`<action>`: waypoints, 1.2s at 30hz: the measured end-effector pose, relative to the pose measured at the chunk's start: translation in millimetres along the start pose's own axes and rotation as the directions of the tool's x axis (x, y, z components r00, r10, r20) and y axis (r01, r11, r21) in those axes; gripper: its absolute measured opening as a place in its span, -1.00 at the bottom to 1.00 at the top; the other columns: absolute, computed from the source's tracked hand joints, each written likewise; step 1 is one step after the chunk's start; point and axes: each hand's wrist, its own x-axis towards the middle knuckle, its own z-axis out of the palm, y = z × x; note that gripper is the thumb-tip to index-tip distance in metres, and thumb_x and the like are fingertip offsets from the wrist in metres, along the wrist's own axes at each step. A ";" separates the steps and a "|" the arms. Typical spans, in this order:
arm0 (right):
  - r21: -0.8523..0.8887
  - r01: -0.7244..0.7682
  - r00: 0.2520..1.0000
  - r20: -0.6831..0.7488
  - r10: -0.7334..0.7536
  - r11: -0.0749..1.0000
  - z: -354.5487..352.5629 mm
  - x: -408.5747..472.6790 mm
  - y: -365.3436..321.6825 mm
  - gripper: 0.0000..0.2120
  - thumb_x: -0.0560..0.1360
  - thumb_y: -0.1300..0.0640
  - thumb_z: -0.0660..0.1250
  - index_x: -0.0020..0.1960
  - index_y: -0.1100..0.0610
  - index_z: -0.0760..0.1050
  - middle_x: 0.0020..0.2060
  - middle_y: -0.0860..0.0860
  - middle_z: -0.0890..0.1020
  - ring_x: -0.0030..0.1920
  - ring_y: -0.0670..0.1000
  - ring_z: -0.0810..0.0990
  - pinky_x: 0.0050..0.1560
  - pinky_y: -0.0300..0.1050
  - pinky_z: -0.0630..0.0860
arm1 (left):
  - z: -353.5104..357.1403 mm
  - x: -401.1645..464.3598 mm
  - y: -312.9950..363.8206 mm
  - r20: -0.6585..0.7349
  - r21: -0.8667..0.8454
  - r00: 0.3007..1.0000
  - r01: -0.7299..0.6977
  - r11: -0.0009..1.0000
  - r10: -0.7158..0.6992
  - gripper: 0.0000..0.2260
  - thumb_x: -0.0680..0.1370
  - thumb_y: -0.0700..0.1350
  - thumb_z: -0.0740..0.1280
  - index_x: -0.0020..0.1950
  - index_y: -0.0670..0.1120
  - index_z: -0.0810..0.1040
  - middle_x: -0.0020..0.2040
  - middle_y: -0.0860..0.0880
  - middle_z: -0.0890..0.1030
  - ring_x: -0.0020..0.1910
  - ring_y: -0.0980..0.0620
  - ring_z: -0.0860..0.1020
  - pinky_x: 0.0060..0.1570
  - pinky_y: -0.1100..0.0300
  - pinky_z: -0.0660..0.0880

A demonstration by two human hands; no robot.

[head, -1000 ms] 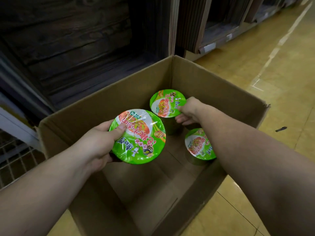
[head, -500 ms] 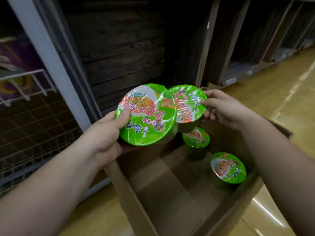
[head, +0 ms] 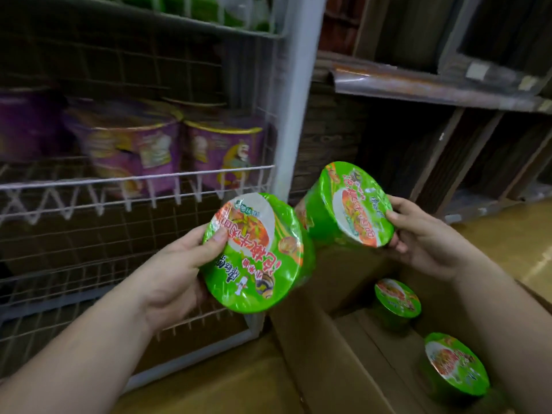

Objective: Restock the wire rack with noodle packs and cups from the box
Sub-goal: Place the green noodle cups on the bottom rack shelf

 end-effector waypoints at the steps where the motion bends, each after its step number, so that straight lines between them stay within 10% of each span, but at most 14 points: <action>1: -0.004 0.000 0.999 0.032 0.000 1.000 12.1 2.5 1.5 -0.68 0.60 0.18 0.16 0.33 0.03 0.41 -0.39 -0.04 0.56 -0.50 -0.16 0.39 -0.41 -0.25 0.36 | -14.9 -5.3 3.2 -0.013 -0.013 1.000 -0.003 1.000 0.002 -0.65 0.51 -0.07 0.28 0.29 -0.08 0.55 0.16 -0.17 0.68 0.14 -0.17 0.65 0.08 -0.13 0.60; 11: 0.058 0.024 0.996 0.090 -0.029 0.998 29.8 -2.2 19.8 -0.61 0.64 0.25 0.04 0.43 0.14 0.38 -0.40 0.01 0.53 -0.54 -0.10 0.37 -0.47 -0.27 0.39 | -93.1 -19.0 4.5 -0.191 -0.194 0.980 0.019 0.981 -0.057 -0.76 0.61 -0.15 0.27 0.27 -0.10 0.54 0.10 -0.17 0.70 0.09 -0.15 0.66 0.08 -0.11 0.58; 36: 0.131 0.019 1.000 0.013 -0.021 0.991 57.3 -31.0 30.1 -0.56 0.52 0.21 0.23 0.37 -0.05 0.38 -0.12 0.12 0.57 -0.40 -0.06 0.42 -0.34 -0.17 0.57 | -68.6 0.4 -12.5 -0.102 -0.161 0.988 0.099 0.982 -0.116 -0.77 0.61 -0.09 0.27 0.26 -0.03 0.54 0.11 -0.14 0.70 0.12 -0.17 0.65 0.02 -0.15 0.57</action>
